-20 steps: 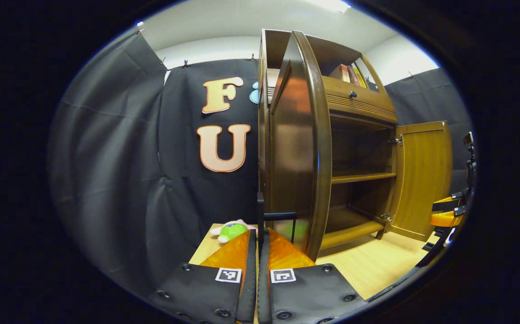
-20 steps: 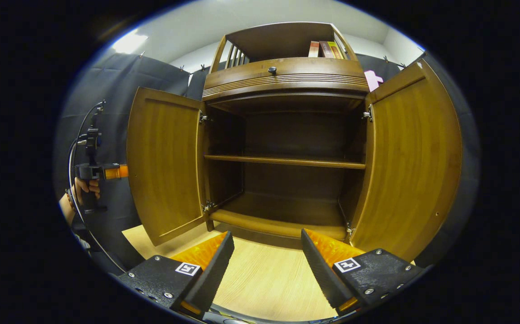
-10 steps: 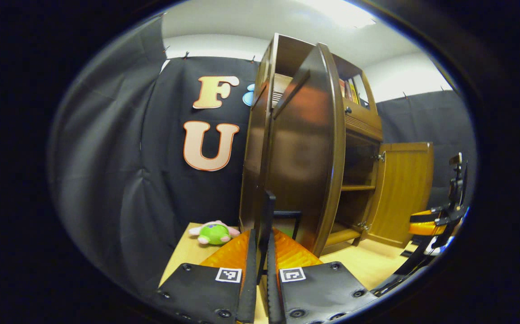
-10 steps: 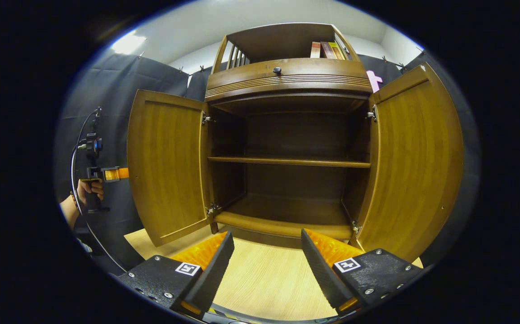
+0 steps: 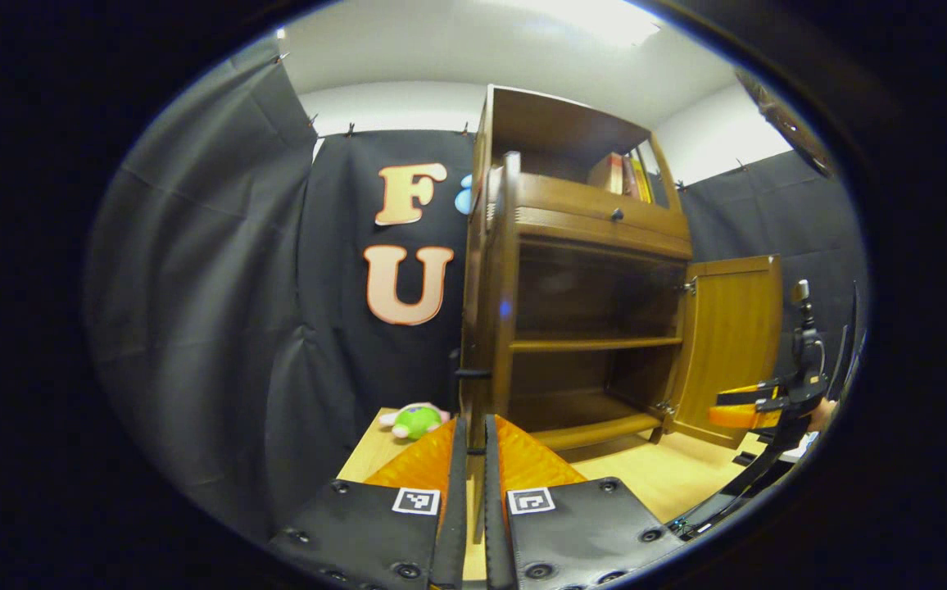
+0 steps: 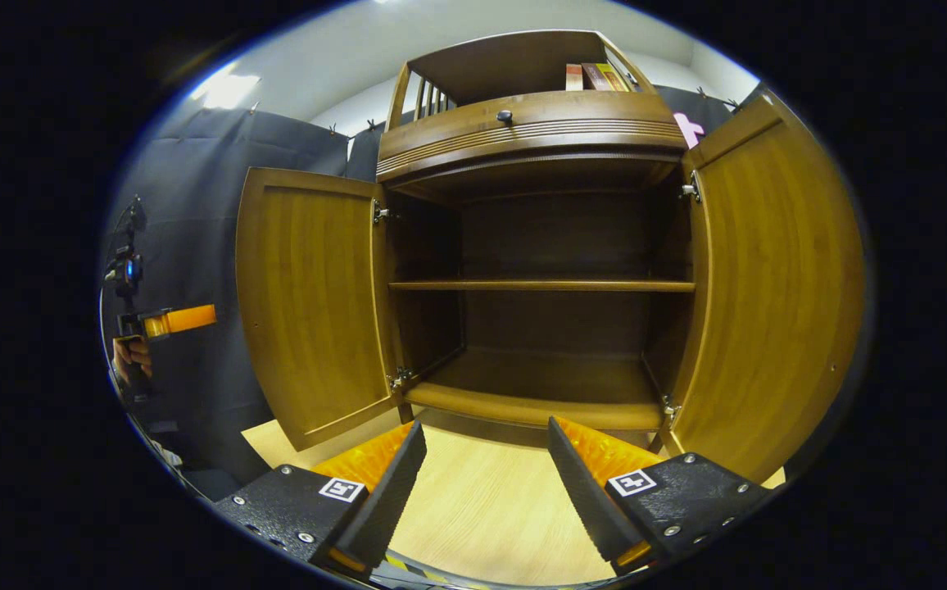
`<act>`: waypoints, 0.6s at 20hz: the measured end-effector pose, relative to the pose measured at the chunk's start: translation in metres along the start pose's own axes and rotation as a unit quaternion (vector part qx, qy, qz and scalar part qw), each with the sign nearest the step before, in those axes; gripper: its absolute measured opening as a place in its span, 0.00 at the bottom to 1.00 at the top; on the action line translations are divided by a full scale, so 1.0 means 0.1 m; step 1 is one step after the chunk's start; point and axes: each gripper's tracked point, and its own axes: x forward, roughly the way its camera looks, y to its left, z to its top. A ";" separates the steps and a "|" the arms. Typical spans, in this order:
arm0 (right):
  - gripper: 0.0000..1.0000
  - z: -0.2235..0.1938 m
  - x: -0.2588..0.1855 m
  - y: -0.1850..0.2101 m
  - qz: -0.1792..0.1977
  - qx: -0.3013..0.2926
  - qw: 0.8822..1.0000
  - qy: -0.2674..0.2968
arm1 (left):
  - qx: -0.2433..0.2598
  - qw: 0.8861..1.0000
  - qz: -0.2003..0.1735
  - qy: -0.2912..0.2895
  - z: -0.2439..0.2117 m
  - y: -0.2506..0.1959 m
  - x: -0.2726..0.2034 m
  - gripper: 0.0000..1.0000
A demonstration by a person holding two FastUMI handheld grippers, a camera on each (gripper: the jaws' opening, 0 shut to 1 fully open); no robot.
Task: Open the right door of the double-door shoe cabinet with the right hand, and open the left door with the left hand.
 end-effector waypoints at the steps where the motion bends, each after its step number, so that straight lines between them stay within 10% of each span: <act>1: 0.93 -0.01 0.00 0.00 0.005 0.006 1.000 0.001 | 0.002 1.000 -0.003 -0.005 0.03 -0.15 0.03 0.17; 9: 0.93 -0.02 -0.36 -0.54 -0.039 0.009 0.999 -0.007 | -0.037 0.996 -0.080 0.008 -0.25 -1.73 0.91 0.17; 12: 0.93 0.03 -0.56 -0.74 -0.062 -0.006 0.998 -0.017 | -0.027 0.999 -0.044 0.012 -0.41 -1.94 1.21 0.17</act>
